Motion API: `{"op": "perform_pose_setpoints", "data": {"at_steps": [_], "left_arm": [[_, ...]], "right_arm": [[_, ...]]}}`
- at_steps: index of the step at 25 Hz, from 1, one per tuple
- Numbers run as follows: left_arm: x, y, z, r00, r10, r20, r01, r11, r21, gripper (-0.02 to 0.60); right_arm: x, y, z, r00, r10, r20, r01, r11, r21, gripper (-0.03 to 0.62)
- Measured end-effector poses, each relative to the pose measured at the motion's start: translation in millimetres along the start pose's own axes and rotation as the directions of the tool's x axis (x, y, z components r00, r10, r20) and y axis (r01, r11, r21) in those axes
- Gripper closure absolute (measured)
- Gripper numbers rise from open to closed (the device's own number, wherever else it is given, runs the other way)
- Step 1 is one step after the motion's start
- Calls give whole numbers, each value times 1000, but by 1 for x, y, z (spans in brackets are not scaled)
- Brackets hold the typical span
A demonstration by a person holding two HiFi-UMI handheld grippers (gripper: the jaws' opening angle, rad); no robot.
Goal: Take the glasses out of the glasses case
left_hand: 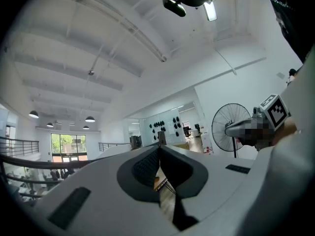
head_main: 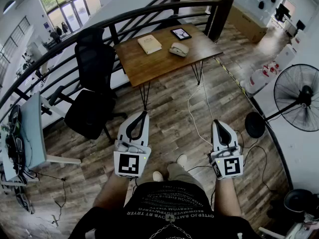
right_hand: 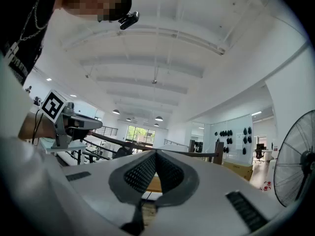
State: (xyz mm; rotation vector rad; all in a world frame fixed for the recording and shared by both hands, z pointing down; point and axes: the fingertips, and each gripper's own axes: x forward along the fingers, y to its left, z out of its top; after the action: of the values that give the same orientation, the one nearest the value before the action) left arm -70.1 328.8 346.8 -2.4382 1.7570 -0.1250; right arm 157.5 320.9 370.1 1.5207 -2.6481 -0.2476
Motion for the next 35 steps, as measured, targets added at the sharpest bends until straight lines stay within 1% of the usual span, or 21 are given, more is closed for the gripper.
{"op": "perform_pose_setpoints", "data": {"at_steps": [5,8,12,13,14,15,18,22,26,29,35], "left_arm": [[-12,0,-8,1000,10,-7,-10,1000,-30,552],[-15,3,-11,1000,10,-14,-10,1000,-23,552],[-20,2,-10,1000,5,-10,-5,1000,-14,552],[-21,2,-9,1000,2,-9,-2,1000,-14,552],[-22,2,-9,1000,-1,-8,1,1000,-14,552],[-22,2,-9,1000,-3,-9,3,1000,-16,552],[-26,5,-13,1000,-13,-15,13,1000,-27,552],[-30,4,-22,999,-24,-22,23,999,-42,552],[-26,15,-26,999,-20,-42,18,999,-52,552],[-21,24,-29,998,-22,-55,18,998,-60,552],[-10,33,-44,997,-19,-77,14,997,-70,552]], "right_arm": [[-8,14,-2,999,33,-13,-33,999,-3,592],[-11,19,-7,999,36,-30,-36,999,8,592],[-16,24,-4,999,43,-19,-43,999,13,589],[-17,24,-5,999,43,-23,-43,999,16,567],[-18,24,-4,999,47,-25,-46,999,20,512],[-17,26,-3,998,52,-22,-52,998,22,487],[-18,31,-1,998,53,-22,-53,998,18,467],[-18,38,3,997,72,2,-72,997,42,435],[-13,32,-6,998,49,-47,-47,998,39,422],[-2,31,-8,998,40,-52,-37,998,53,411],[17,33,-16,996,55,-68,-51,996,67,407]]}}
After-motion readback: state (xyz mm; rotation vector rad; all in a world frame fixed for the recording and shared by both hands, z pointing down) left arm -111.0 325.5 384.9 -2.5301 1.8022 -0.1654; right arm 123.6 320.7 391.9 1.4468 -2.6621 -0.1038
